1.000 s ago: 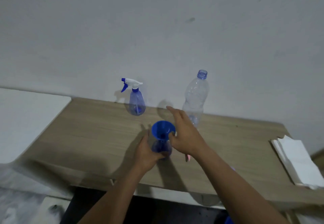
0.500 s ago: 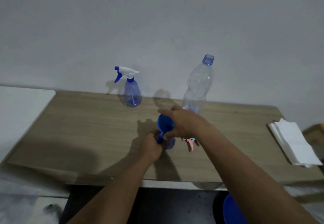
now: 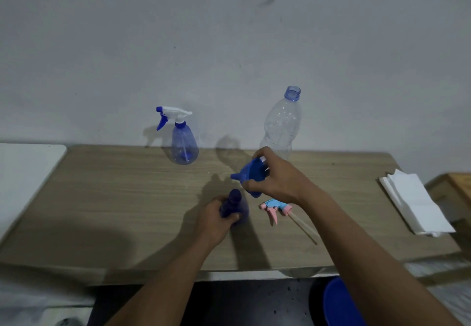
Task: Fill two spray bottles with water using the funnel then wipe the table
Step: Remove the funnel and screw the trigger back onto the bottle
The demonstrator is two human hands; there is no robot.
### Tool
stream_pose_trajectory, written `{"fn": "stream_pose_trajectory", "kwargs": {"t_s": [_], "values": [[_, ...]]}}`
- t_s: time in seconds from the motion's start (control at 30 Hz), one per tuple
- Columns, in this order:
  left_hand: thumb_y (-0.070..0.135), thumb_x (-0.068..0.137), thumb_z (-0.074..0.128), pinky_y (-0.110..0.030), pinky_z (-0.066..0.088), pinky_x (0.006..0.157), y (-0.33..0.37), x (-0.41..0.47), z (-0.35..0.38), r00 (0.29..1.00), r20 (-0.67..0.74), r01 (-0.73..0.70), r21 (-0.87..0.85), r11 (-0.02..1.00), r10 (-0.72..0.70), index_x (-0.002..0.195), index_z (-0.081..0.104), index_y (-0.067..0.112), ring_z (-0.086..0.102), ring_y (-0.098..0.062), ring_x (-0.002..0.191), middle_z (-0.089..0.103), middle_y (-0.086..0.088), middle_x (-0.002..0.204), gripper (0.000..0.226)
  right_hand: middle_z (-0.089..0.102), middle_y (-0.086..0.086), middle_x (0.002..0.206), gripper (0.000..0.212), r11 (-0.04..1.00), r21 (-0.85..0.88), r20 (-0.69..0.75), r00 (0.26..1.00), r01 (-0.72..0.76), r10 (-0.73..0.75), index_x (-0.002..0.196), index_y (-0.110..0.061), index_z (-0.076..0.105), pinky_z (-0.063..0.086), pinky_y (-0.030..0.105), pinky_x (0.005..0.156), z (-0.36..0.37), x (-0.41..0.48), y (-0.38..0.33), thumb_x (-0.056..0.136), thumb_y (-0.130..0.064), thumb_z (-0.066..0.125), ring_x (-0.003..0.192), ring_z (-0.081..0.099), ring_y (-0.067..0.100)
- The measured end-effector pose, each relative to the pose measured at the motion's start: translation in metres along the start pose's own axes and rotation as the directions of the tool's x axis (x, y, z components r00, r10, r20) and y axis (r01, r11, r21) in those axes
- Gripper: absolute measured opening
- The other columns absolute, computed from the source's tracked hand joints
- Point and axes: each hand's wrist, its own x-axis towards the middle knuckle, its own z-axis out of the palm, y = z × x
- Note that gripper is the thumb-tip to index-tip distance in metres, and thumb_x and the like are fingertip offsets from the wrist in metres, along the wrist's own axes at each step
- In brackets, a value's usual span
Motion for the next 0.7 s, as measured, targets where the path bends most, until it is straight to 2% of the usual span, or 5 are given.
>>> {"fn": "stream_pose_trajectory", "kwargs": {"t_s": [0.2,0.33,0.5,0.6,0.7], "values": [[0.024,0.071,0.085,-0.036,0.053,0.076,0.000,0.000,-0.002,1.000,-0.016,-0.025,0.035,0.999,0.025,0.092,0.064,0.029,0.066,-0.019,0.084,0.071,0.001,0.092,0.030,0.060,-0.005,0.107,0.051,0.962,0.267,-0.055,0.995,-0.063,0.080,0.120,-0.031,0.048,0.052,0.027,0.072,0.006,-0.009,0.016,0.078,-0.021,0.074,0.095,0.064,0.014],[0.026,0.070,0.084,-0.038,0.053,0.076,-0.003,-0.001,-0.001,0.999,-0.016,-0.035,0.040,0.999,0.035,0.087,0.063,0.034,0.066,-0.020,0.084,0.071,0.001,0.091,0.028,0.059,0.001,0.108,0.037,0.938,0.337,-0.145,0.980,-0.082,0.138,0.110,-0.022,0.054,0.048,0.025,0.062,0.014,-0.011,0.027,0.079,-0.015,0.073,0.082,0.061,0.016],[0.045,0.059,0.076,-0.043,0.055,0.078,-0.008,0.002,0.000,0.999,-0.032,-0.044,0.015,0.999,0.044,0.090,0.067,0.029,0.067,-0.020,0.082,0.072,0.002,0.090,0.036,0.054,0.006,0.112,0.054,0.878,0.473,-0.177,0.968,-0.073,0.176,0.128,-0.023,0.046,0.047,0.019,0.045,0.025,-0.016,0.034,0.082,-0.009,0.071,0.074,0.058,0.018],[0.049,0.056,0.073,-0.046,0.055,0.080,-0.009,0.004,-0.001,0.998,-0.040,-0.054,0.018,0.998,0.055,0.094,0.068,0.026,0.067,-0.022,0.084,0.072,0.000,0.092,0.044,0.061,0.004,0.114,0.060,0.891,0.450,-0.241,0.953,-0.057,0.183,0.130,-0.024,0.058,0.053,0.018,0.063,0.041,-0.026,0.045,0.072,-0.023,0.071,0.080,0.064,0.011],[0.033,0.063,0.079,-0.045,0.054,0.080,-0.003,0.003,-0.003,0.997,-0.056,-0.056,0.047,0.997,0.059,0.095,0.069,0.018,0.067,-0.025,0.084,0.072,-0.004,0.091,0.036,0.059,-0.002,0.122,0.056,0.883,0.466,-0.258,0.946,-0.058,0.198,0.124,-0.030,0.063,0.054,0.028,0.083,0.067,-0.043,0.064,0.070,-0.030,0.075,0.100,0.064,0.011]]}}
